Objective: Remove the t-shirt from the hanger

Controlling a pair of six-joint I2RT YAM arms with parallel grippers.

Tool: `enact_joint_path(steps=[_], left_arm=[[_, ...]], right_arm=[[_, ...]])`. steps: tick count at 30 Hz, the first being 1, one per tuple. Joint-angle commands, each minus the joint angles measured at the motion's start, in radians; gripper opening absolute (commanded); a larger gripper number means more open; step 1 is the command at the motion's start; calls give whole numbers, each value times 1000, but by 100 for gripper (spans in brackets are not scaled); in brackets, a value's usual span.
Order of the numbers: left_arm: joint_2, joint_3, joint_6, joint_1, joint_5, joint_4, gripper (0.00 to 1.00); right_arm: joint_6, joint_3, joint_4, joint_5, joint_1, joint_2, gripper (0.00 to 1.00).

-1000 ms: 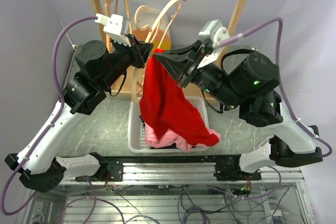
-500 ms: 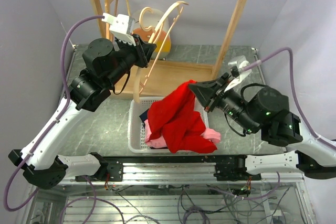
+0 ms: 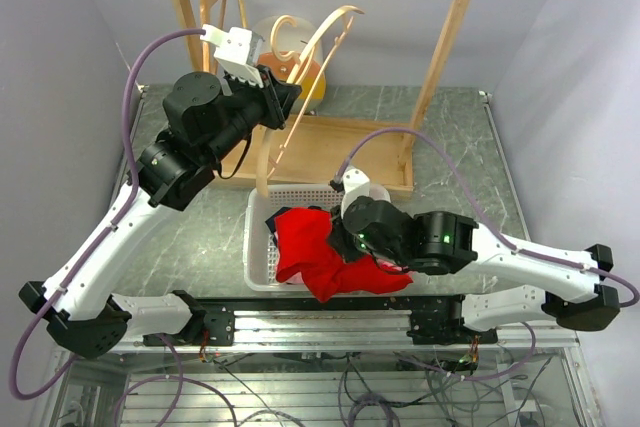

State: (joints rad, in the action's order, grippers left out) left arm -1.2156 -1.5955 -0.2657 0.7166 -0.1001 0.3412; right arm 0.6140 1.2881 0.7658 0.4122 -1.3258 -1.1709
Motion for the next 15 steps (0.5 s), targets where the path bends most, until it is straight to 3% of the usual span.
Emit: enact_joint_path(steps=[1,9,15], left_arm=[[29,6,-4,-2,26,-53,7],[49,19,-10,-2,19,-47,7],[53,17,-12,-3,13,-46,7]], right_arm=[[131,-64,134,-127,26,8,0],[85,-180,23,-352,196,-53,1],[21,-95,17,-381,252,-228,14]])
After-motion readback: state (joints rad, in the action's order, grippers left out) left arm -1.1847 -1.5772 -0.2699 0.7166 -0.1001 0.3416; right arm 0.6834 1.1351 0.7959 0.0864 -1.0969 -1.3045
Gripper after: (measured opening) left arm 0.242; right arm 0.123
